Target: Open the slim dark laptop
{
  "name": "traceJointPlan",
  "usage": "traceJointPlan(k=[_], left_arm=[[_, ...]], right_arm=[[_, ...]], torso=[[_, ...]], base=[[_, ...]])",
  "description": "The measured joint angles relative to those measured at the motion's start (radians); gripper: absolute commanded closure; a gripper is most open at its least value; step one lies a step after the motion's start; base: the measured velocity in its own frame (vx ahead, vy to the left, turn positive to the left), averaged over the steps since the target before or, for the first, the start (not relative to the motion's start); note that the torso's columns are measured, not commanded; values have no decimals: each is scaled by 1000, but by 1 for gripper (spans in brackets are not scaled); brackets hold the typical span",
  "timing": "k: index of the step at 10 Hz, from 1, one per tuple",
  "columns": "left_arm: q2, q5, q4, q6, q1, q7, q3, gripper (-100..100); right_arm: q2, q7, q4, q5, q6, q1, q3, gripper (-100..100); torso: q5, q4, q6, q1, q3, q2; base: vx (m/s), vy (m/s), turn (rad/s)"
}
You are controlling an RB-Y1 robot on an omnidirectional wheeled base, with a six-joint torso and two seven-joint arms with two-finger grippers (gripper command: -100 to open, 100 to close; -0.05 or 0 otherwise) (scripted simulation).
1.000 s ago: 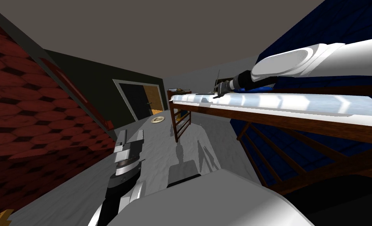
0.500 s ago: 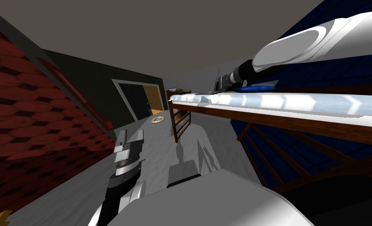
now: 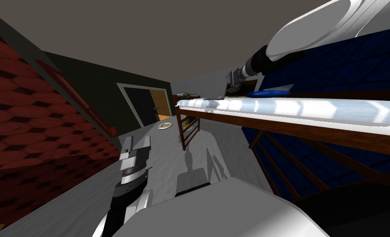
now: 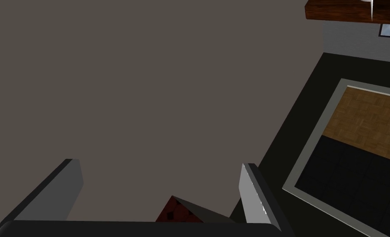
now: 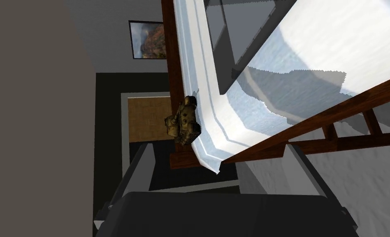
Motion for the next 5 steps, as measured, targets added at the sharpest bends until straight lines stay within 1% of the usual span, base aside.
traceJointPlan(k=[1, 2, 3, 4, 5], left_arm=[[0, 0, 0, 0, 0, 0, 0, 0], [0, 0, 0, 0, 0, 0, 0, 0], [0, 0, 0, 0, 0, 0, 0, 0], [0, 0, 0, 0, 0, 0, 0, 0], [0, 0, 0, 0, 0, 0, 0, 0]], right_arm=[[-28, 0, 7, 0, -4, 1, -3, -100], [-60, -2, 21, 16, -2, -3, 4, -100], [-96, -3, 34, 24, 1, 3, 3, -100], [-130, -4, 49, 39, -8, -15, 12, -100], [-161, 4, 73, 43, -17, -9, 7, -100]], torso=[[1, 0, 0, 3, 1, 1], [1, 1, 0, 1, 1, 0], [0, 0, 0, 1, 0, 1], [0, 0, 0, -2, 0, 0], [0, 0, 0, -1, 0, 0]], base=[[63, -63, -3], [55, -74, 3], [85, -116, 0], [92, -98, 4], [107, -92, -5]])
